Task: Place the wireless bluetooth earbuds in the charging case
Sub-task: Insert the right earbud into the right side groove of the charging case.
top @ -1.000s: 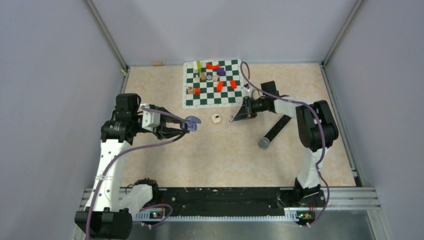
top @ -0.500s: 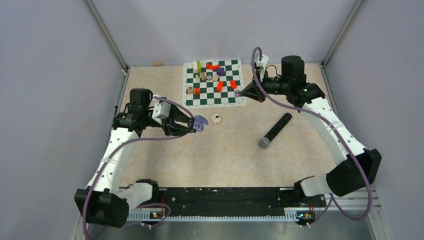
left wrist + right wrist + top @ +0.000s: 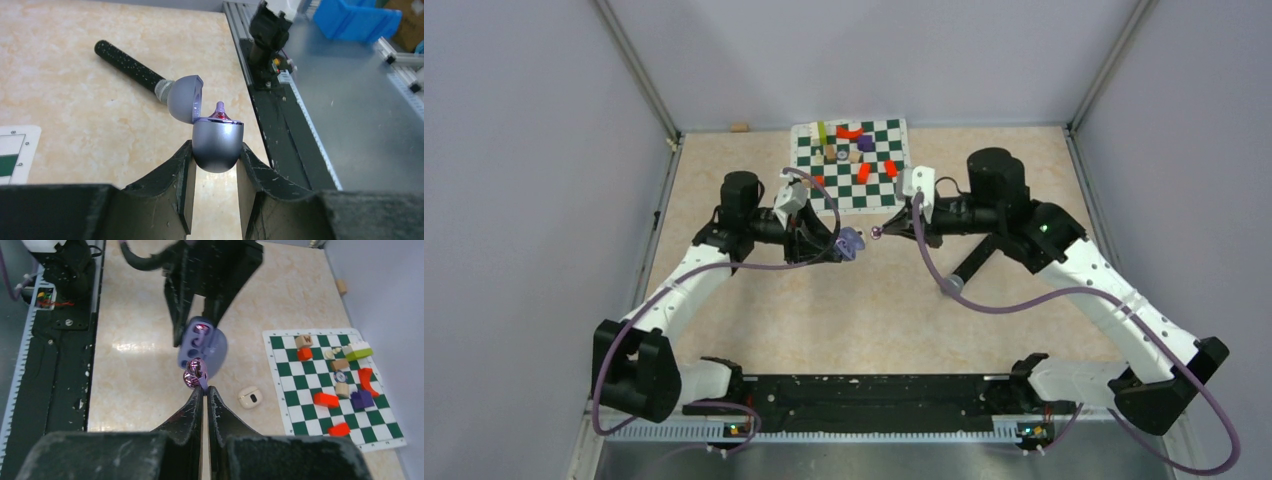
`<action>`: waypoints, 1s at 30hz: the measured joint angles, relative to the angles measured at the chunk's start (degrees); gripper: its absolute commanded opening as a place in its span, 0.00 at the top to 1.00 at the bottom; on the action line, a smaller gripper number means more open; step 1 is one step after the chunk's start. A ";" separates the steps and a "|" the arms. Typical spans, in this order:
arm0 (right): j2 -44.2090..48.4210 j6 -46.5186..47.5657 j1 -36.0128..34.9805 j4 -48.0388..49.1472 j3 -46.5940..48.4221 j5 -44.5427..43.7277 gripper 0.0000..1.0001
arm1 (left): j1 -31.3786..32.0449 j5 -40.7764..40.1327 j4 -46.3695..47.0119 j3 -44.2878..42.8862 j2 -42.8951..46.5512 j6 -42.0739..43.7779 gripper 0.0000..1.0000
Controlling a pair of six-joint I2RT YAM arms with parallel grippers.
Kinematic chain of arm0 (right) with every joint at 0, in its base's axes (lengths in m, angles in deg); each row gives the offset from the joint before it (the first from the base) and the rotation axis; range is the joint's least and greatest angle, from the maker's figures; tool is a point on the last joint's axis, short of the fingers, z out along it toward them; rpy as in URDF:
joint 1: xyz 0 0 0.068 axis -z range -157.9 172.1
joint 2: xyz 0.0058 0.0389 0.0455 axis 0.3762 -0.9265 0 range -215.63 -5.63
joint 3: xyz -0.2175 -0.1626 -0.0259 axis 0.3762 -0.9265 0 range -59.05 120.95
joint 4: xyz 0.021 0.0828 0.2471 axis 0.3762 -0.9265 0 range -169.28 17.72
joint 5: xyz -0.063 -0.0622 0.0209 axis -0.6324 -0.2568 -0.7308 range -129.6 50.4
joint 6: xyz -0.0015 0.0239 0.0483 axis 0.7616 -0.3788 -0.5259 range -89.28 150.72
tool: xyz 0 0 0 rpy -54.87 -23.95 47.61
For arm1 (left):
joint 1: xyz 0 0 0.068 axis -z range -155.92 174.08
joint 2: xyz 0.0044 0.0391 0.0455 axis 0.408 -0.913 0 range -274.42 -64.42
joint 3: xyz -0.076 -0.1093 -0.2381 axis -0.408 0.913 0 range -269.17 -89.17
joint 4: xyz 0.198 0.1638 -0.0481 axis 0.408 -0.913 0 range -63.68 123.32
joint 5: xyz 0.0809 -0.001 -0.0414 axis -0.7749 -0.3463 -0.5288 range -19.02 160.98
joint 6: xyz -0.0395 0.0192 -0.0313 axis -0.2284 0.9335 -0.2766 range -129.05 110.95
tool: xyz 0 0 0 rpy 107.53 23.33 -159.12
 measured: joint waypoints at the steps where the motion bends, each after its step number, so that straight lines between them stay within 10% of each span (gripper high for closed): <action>1: 0.07 0.35 -1.92 0.07 -0.20 -0.72 1.00 | 0.04 -1.16 5.88 2.19 0.48 -5.18 1.00; 8: -2.60 1.38 -9.11 -0.07 -2.23 -6.29 1.00 | 0.09 -6.71 26.64 8.74 1.75 -25.31 1.00; 30: -5.46 0.59 -10.99 3.21 -4.20 -14.86 1.00 | 1.20 -6.82 29.00 8.74 3.65 -23.82 1.00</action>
